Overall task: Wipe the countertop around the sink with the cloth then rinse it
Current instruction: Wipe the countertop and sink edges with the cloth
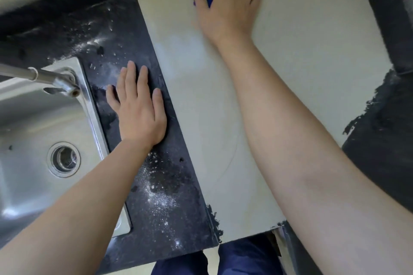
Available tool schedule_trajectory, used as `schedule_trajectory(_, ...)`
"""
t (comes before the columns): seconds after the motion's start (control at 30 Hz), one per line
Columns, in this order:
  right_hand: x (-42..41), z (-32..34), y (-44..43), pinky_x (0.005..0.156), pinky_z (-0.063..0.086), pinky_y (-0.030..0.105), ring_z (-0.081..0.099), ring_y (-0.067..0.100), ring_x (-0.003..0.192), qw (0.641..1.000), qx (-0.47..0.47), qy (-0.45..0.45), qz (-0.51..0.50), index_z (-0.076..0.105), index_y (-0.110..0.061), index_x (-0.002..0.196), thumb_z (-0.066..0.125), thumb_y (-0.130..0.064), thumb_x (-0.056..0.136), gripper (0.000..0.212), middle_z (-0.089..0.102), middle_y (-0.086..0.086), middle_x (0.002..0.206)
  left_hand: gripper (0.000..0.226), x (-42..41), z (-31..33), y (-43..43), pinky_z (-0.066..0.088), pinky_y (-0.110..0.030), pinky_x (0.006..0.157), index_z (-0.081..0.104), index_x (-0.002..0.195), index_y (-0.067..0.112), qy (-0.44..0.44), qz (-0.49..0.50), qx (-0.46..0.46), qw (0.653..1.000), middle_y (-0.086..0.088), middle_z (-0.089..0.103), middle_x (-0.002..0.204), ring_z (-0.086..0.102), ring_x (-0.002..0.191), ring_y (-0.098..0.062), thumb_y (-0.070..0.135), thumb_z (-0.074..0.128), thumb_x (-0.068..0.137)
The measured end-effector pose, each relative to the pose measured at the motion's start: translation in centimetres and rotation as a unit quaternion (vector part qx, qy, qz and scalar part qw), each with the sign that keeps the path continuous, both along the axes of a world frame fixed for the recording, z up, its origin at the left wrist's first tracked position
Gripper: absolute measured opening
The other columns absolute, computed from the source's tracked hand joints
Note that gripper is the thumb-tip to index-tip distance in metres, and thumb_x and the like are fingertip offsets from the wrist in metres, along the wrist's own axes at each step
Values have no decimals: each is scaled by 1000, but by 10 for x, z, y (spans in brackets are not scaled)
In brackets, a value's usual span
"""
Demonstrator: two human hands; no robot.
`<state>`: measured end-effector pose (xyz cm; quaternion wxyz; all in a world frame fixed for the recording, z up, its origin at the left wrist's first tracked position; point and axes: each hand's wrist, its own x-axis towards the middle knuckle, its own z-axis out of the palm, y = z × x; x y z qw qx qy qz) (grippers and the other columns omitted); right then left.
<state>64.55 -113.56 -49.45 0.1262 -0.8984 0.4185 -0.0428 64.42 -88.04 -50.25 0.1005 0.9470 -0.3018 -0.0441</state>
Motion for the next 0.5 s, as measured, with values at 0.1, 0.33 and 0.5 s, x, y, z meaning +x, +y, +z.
schedule_trajectory(0.1, 14, 0, 58, 123, 5, 54, 14, 39, 152, 992, 1, 1, 124, 40, -41, 151, 27, -59, 99, 57, 22, 10, 166, 59, 2, 0, 0, 6, -56, 121, 31, 153, 6, -4, 4, -1, 1000, -10, 22, 164, 16, 151, -26, 35, 28, 102)
schedule_trajectory(0.33, -51, -6, 41, 124, 13, 50, 20, 36, 152, 948, 21, -51, 313, 52, -37, 144, 42, -59, 97, 53, 31, 9, 163, 61, 1, 0, -1, 6, -56, 121, 32, 153, 5, -13, -2, 13, 1000, -11, 23, 163, 18, 151, -27, 36, 27, 101)
schedule_trajectory(0.5, -8, 2, 10, 122, 12, 42, 16, 34, 150, 989, 19, -34, 140, 46, -43, 147, 34, -60, 98, 53, 25, 3, 163, 59, 2, 0, 0, 6, -56, 121, 33, 153, 6, -16, -1, 19, 1000, -11, 24, 163, 19, 150, -28, 35, 29, 101)
